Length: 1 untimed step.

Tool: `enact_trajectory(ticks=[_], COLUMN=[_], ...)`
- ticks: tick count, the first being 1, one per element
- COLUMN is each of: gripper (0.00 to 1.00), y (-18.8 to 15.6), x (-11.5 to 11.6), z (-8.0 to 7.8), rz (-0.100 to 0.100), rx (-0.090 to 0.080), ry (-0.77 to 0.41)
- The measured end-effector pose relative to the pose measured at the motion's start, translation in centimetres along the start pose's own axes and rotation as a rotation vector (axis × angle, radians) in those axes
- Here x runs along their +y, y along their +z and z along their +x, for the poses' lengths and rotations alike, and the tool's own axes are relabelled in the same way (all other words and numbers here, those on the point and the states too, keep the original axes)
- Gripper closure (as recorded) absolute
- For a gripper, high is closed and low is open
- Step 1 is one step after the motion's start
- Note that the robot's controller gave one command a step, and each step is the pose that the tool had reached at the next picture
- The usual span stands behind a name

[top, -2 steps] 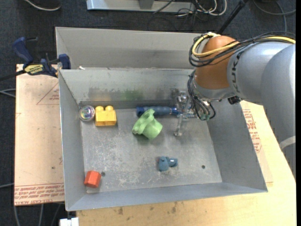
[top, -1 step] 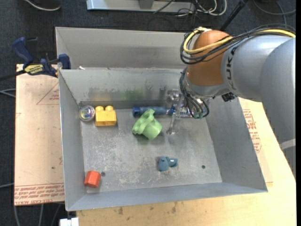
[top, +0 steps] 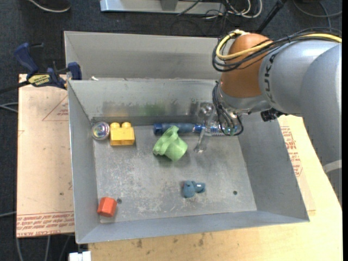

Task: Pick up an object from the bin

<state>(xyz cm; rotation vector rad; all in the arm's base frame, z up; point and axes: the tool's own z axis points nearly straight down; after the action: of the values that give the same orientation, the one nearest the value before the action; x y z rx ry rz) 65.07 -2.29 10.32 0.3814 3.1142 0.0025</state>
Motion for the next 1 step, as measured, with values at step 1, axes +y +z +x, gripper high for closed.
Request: enact_trajectory(ticks=[1], gripper=[0.00], y=[3.37], x=[-1.50], z=[-0.41], rz=[0.001], rx=[0.002], ry=[0.160])
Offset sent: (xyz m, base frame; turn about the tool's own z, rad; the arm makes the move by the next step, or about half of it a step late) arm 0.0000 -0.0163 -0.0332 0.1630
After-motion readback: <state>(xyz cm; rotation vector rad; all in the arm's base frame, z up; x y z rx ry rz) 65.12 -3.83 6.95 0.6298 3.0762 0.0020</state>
